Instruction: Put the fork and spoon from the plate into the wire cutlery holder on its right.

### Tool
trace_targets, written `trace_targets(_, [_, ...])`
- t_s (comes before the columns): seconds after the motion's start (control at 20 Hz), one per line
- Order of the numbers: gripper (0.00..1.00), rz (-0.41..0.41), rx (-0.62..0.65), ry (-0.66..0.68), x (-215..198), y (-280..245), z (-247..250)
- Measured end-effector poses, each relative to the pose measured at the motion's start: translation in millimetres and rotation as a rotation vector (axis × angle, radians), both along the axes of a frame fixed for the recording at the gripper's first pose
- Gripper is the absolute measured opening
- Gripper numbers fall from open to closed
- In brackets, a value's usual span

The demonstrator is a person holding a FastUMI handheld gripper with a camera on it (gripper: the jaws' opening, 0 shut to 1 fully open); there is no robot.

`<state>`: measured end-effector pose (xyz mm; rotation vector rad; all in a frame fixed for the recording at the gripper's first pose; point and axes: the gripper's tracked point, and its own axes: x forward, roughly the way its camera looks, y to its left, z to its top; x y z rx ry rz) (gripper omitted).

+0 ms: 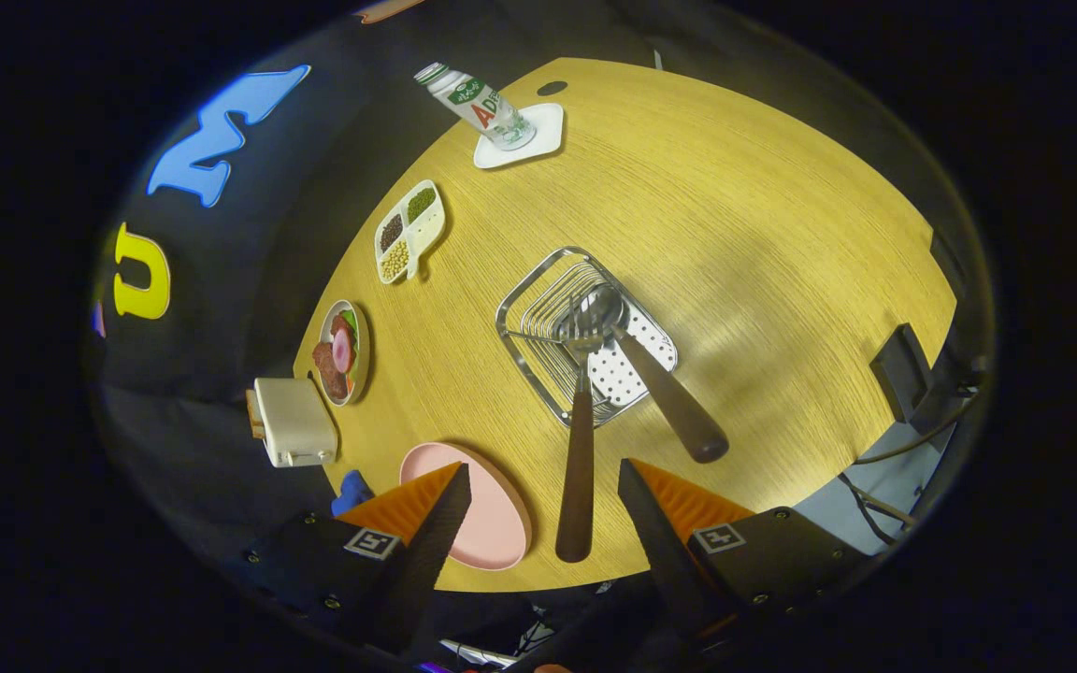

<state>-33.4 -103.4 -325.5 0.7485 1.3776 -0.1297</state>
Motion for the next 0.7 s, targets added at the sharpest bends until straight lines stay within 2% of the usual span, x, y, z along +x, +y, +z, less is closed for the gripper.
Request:
trace_targets(0.2, [0.98, 0.049, -0.072, -0.004, -4.8, -6.8, -5.8])
trace_targets(0.55, [0.98, 0.189, -0.208, -0.028, -11.7, -23.1, -5.9])
trace_targets(0.7, [0.98, 0.233, -0.188, -0.049, -16.3, -17.4, 4.5])
